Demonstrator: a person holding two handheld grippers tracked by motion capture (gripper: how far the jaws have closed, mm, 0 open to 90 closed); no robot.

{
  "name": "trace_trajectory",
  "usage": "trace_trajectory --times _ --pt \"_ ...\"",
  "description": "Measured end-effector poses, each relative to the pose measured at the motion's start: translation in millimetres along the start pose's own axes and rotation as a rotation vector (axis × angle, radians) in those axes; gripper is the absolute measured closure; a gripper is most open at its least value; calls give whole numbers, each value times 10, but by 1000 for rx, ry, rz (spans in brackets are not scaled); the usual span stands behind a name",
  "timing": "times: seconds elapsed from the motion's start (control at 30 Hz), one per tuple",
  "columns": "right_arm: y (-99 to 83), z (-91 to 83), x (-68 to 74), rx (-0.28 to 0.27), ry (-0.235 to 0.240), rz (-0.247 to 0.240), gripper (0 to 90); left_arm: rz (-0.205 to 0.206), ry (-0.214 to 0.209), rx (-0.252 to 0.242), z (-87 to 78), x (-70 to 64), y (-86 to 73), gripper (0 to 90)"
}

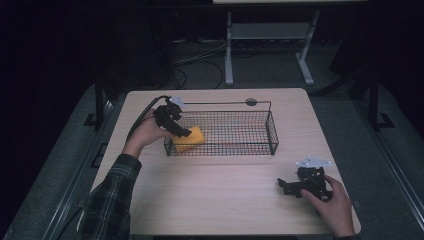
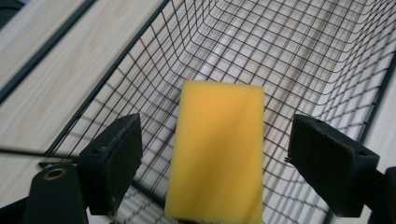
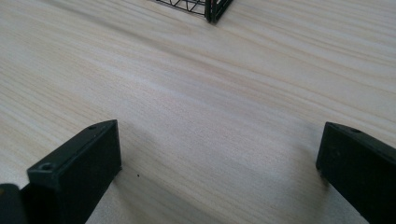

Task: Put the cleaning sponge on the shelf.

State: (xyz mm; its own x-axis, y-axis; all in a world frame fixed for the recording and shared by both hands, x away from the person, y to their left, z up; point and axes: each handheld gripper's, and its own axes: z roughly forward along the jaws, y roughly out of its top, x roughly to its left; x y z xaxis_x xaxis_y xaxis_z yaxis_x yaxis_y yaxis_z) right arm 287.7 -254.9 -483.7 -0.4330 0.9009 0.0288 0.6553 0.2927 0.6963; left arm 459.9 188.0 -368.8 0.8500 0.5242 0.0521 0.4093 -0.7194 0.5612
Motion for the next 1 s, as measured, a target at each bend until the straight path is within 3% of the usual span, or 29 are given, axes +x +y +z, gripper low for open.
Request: trace_trajectory --times 0.23,0.47,0.8,1.0 --pt "1 1 0 0 0 0 0 -22 31 -24 -201 -113 -122 174" --pt "6 6 -2 -1 1 -3 0 -51 72 -48 -418 -294 -371 174" --pt "7 7 -2 0 0 -4 0 -52 103 -84 -529 -529 -715 174" --pt "7 7 -2 0 0 -4 0 -62 117 -83 -480 -721 -977 172"
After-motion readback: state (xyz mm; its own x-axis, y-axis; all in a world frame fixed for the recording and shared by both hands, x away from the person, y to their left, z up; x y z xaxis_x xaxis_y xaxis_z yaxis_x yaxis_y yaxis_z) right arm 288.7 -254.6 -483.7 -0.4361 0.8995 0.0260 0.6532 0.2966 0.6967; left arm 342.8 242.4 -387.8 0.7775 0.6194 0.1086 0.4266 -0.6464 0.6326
